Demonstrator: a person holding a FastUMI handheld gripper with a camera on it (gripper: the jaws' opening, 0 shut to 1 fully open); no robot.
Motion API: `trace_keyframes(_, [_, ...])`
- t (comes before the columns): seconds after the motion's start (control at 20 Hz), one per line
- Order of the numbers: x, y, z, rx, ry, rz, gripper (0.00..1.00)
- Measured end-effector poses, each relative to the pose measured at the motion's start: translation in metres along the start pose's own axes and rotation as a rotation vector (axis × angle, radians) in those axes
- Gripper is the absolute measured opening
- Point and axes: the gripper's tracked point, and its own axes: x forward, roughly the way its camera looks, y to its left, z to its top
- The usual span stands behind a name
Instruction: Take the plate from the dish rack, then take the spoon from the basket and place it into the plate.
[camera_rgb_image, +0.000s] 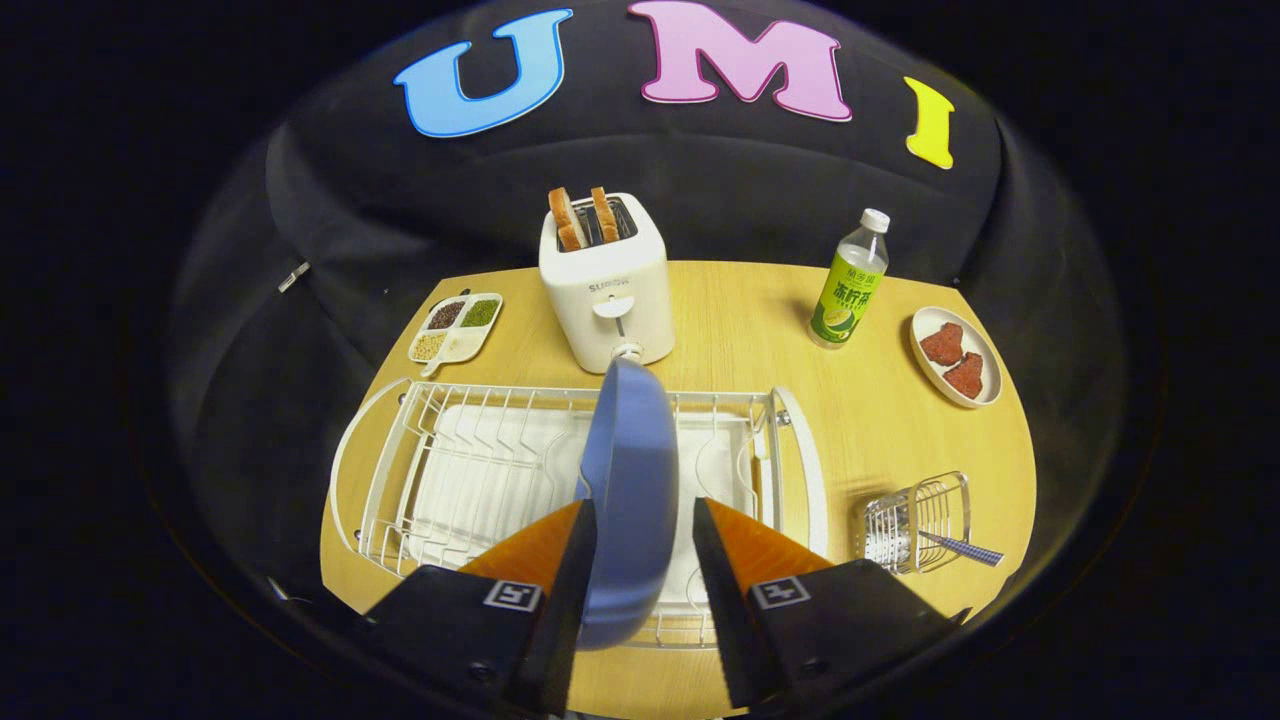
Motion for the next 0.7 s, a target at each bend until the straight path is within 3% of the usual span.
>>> trace_keyframes(0.1, [0.002,0.003,-0.002,0.008,0.01,-0.009,0.44])
trace_keyframes(0.45, [-0.006,0.001,0.009,0.043,-0.048,-0.082,0.33])
trace_keyframes(0.7, [-0.018,0.0,0.034,-0.078,-0.171,-0.196,0.31])
